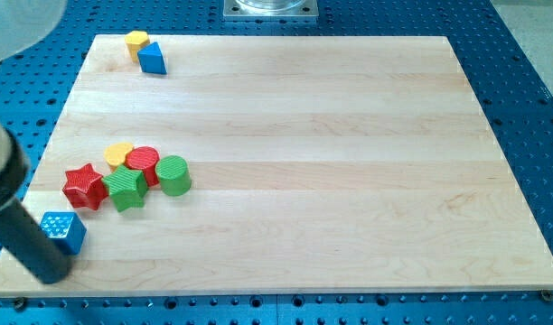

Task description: Place the red star in between yellow heart and red circle

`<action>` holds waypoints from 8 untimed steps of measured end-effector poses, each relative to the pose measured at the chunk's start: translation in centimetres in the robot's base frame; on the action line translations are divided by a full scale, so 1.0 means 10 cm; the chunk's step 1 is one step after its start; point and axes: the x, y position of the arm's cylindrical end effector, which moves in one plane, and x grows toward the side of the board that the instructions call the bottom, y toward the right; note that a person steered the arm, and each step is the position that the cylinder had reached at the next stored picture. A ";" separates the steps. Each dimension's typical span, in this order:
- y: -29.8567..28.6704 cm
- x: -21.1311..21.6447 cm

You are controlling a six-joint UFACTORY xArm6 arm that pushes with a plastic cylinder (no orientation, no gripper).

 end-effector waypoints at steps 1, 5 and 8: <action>0.13 -0.39; 0.09 -0.80; 0.30 -1.81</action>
